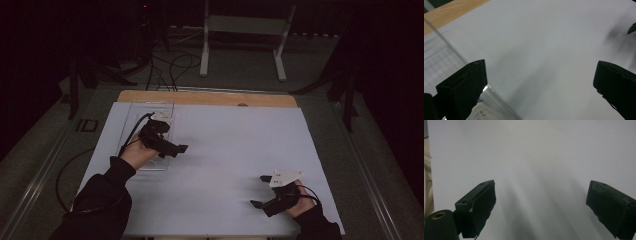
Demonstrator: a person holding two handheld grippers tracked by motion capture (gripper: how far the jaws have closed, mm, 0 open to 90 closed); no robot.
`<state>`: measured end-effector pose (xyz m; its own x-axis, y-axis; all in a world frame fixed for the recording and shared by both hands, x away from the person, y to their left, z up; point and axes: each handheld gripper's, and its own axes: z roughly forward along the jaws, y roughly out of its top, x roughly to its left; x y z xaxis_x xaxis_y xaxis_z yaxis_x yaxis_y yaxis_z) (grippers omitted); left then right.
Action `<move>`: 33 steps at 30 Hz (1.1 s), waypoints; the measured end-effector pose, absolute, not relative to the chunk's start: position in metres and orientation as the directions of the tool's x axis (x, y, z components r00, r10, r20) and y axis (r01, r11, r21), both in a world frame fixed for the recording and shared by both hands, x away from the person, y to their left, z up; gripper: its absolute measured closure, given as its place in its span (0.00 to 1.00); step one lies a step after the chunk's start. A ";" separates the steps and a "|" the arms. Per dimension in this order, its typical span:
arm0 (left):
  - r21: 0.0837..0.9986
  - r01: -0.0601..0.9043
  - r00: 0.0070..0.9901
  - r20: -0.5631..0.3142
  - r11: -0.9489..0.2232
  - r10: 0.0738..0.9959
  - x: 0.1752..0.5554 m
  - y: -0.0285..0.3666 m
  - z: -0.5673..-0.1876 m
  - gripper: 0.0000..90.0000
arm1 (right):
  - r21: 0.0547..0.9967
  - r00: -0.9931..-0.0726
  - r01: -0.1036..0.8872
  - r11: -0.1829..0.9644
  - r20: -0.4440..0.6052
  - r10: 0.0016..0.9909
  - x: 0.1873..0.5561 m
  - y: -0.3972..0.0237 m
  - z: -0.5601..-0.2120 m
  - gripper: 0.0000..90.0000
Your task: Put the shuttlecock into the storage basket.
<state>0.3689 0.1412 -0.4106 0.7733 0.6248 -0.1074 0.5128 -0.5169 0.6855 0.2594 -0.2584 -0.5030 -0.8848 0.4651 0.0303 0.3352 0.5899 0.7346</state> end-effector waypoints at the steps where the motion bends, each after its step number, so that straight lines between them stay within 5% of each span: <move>1: 0.685 0.513 0.773 -0.107 -0.517 0.625 0.369 0.141 -0.411 0.00 | 0.735 -0.885 0.335 0.590 0.031 0.465 0.259 -0.258 -0.503 0.10; 11: 0.697 0.409 0.861 -0.082 -0.589 0.501 0.353 0.119 -0.415 0.00 | 0.735 -0.884 0.336 0.589 0.031 0.466 0.259 -0.258 -0.503 0.10; 33: 0.729 0.326 0.918 -0.091 -0.602 0.387 0.324 0.097 -0.430 0.00 | 0.734 -0.885 0.335 0.591 0.029 0.465 0.259 -0.258 -0.502 0.10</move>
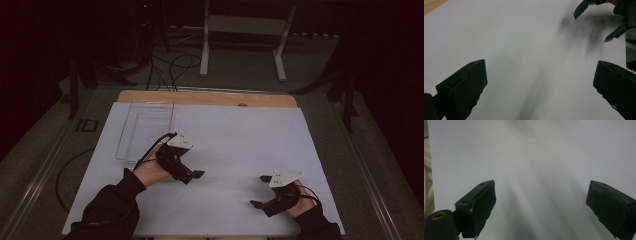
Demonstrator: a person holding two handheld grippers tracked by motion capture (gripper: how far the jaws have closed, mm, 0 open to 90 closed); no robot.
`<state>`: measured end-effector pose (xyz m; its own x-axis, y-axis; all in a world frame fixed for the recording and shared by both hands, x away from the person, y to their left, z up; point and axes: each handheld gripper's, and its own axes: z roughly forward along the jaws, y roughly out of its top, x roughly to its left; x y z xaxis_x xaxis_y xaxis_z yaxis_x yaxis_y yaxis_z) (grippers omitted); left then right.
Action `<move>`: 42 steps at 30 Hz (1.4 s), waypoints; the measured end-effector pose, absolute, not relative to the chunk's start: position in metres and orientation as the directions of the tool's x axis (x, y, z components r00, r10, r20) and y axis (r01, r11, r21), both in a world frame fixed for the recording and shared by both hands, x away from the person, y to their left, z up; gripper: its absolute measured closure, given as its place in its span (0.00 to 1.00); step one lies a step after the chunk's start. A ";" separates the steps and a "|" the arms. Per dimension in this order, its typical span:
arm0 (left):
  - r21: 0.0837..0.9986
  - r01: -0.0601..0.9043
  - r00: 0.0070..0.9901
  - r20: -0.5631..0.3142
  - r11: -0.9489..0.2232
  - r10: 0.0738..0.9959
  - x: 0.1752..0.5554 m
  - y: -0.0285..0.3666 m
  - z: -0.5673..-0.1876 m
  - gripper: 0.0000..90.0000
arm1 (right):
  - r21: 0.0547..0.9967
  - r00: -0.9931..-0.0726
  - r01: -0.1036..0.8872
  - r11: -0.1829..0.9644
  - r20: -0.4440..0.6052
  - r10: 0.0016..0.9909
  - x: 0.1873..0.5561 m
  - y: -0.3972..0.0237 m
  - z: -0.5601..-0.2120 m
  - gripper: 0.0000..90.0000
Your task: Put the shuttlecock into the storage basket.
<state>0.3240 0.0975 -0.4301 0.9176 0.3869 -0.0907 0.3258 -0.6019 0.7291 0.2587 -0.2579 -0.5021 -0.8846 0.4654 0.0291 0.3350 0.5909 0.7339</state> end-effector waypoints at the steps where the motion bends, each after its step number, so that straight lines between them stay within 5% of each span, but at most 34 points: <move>1: 0.730 0.321 0.920 -0.090 -0.603 0.381 0.323 0.097 -0.431 0.00 | 0.734 -0.885 0.335 0.591 0.029 0.465 0.259 -0.258 -0.502 0.10; 42: 0.695 0.359 0.924 -0.172 -0.623 0.341 0.286 0.126 -0.486 0.00 | 0.734 -0.886 0.328 0.595 0.020 0.463 0.258 -0.257 -0.502 0.10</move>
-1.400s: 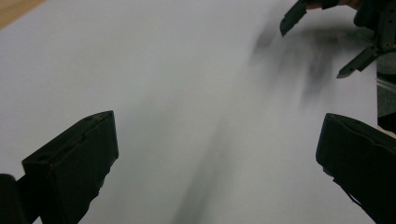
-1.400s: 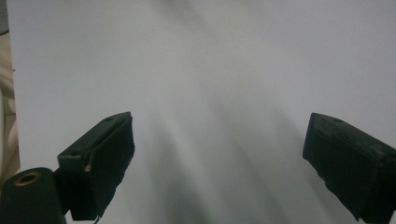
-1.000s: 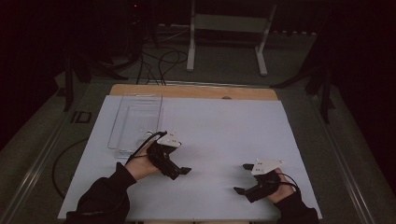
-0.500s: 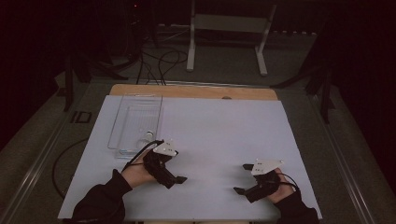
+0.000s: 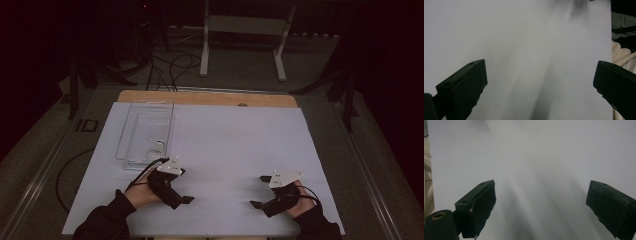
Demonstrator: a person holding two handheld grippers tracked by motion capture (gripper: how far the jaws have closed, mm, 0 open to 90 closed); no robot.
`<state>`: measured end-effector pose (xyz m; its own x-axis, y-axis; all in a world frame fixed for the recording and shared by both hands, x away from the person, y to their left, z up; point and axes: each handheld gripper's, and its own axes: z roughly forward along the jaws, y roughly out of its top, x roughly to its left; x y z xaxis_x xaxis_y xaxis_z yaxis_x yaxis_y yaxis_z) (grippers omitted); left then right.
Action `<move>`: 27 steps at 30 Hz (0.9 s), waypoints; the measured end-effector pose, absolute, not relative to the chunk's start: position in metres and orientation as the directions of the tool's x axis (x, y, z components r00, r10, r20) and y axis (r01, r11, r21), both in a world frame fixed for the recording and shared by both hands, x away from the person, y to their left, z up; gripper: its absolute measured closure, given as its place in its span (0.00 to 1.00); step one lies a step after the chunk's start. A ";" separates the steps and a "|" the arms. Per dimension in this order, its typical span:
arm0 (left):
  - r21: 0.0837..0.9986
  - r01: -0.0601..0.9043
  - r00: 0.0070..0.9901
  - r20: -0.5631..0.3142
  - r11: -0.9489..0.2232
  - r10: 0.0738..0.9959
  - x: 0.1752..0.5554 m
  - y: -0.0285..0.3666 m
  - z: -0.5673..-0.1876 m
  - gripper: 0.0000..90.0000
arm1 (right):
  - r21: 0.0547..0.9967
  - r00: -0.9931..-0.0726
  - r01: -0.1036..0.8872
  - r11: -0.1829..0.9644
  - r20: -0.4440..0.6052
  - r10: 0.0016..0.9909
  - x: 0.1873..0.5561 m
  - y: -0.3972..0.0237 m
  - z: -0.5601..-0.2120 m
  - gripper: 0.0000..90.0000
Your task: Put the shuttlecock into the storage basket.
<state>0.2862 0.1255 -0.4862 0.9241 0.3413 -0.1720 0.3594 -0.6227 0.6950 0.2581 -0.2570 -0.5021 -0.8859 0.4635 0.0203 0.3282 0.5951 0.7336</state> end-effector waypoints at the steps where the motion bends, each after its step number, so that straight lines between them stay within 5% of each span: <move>1: 0.693 0.359 0.924 -0.168 -0.625 0.344 0.286 0.127 -0.487 0.00 | 0.733 -0.886 0.328 0.595 0.020 0.464 0.258 -0.257 -0.502 0.10; 27: 0.696 0.396 0.898 -0.155 -0.599 0.412 0.270 0.169 -0.503 0.00 | 0.718 -0.896 0.311 0.623 0.003 0.444 0.255 -0.253 -0.506 0.10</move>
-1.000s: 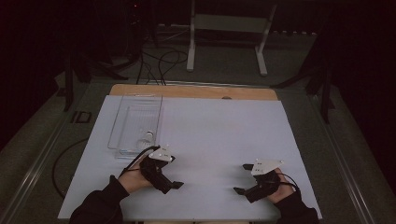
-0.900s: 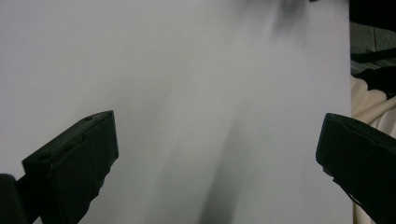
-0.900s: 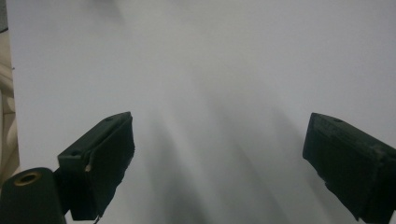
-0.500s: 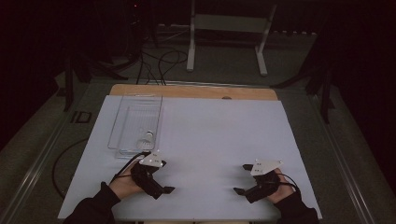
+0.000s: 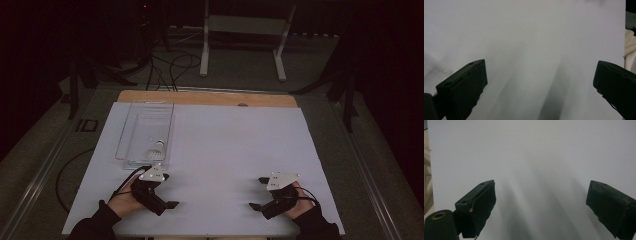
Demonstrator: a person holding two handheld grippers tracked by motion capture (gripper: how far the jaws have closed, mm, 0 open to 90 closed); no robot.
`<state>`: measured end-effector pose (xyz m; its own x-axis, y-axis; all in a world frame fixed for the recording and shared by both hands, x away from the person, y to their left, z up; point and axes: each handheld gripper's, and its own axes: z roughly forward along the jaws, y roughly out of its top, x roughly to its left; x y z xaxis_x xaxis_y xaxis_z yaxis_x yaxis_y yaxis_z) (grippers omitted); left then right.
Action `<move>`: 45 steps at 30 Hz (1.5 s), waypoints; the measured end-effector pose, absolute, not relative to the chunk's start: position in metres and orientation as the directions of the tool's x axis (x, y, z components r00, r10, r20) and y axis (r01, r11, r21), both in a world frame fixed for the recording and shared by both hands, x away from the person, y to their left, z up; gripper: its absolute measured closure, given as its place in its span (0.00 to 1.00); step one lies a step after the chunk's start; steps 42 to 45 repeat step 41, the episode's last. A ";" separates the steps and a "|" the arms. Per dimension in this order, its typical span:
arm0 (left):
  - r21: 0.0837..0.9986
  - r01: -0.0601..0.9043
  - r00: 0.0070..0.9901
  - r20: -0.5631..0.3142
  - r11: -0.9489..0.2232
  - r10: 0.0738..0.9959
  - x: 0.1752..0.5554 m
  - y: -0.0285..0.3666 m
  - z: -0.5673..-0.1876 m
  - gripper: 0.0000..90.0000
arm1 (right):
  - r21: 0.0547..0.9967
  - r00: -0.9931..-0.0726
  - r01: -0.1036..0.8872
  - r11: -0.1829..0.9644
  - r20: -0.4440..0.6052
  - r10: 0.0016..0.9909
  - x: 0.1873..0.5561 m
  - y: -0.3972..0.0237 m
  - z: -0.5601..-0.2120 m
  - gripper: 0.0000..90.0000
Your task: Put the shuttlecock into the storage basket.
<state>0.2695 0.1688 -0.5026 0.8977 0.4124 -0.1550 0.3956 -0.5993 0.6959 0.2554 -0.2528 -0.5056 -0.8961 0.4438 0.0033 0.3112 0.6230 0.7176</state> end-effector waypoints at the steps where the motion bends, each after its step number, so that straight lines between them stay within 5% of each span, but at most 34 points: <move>1: 0.696 0.396 0.898 -0.155 -0.599 0.412 0.270 0.169 -0.503 0.00 | 0.718 -0.896 0.311 0.623 0.003 0.444 0.255 -0.253 -0.506 0.10; 19: 0.720 0.442 0.864 -0.182 -0.534 0.470 0.262 0.204 -0.505 0.00 | 0.714 -0.897 0.309 0.628 0.000 0.441 0.254 -0.253 -0.507 0.10; 45: 0.723 0.451 0.860 -0.196 -0.524 0.470 0.259 0.198 -0.512 0.00 | 0.712 -0.897 0.310 0.630 0.000 0.441 0.254 -0.253 -0.509 0.10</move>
